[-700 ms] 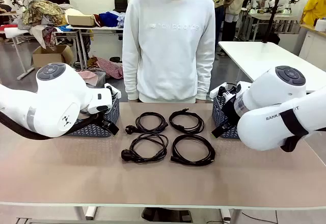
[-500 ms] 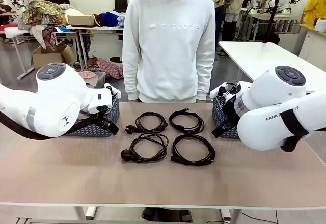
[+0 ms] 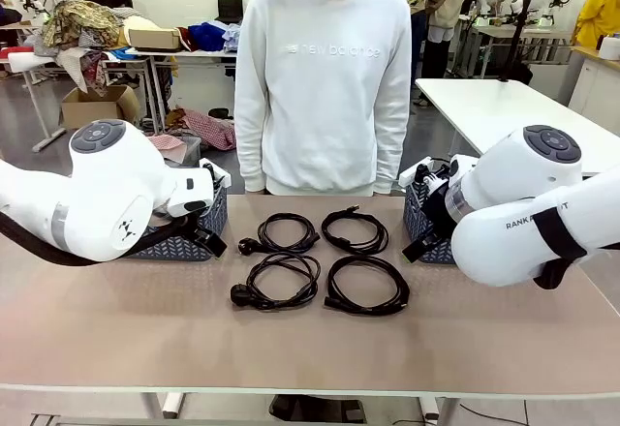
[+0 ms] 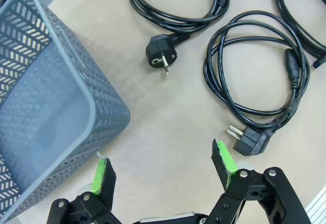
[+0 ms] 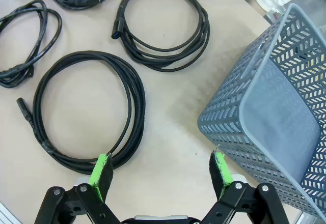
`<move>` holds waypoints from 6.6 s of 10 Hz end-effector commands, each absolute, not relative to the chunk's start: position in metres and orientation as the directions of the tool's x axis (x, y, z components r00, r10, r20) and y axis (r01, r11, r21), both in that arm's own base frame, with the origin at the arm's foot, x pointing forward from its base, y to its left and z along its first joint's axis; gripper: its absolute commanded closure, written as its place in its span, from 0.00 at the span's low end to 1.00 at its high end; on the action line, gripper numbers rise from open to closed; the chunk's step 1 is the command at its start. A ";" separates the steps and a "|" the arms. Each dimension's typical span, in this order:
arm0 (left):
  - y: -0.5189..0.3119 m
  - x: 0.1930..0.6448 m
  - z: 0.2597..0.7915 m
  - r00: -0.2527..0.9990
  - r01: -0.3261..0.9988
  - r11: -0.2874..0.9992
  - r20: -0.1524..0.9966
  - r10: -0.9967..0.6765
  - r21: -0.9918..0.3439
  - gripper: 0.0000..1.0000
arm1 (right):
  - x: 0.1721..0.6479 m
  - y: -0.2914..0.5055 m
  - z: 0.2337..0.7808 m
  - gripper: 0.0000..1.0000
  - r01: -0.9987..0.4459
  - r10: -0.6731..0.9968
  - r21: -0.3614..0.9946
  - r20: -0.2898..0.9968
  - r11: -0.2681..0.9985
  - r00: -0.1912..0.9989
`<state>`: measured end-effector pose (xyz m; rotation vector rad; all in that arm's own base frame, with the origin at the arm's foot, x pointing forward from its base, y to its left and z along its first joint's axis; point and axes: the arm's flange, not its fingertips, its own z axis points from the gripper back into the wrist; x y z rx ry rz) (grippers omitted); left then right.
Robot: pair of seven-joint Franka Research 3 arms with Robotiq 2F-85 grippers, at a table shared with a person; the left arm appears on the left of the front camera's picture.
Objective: Organize the cables according to human instructions.
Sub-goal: Pick up a bundle of cables and place it in the basket indicated by the human.
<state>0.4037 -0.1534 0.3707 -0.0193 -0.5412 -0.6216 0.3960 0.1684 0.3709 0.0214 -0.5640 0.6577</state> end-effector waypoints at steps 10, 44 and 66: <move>-0.121 0.388 0.421 0.632 0.615 0.776 0.504 -0.589 0.137 0.00 | 0.396 0.143 0.421 0.00 -0.642 0.571 -0.061 0.528 0.764 0.629; -0.033 0.400 0.493 0.522 0.774 0.627 0.641 -0.562 -0.080 0.00 | 0.407 0.046 0.485 0.00 -0.703 0.435 0.165 0.681 0.692 0.589; -0.033 0.400 0.493 0.522 0.774 0.627 0.641 -0.562 -0.080 0.00 | 0.391 0.187 0.418 0.00 -0.945 0.902 0.040 0.289 0.324 0.321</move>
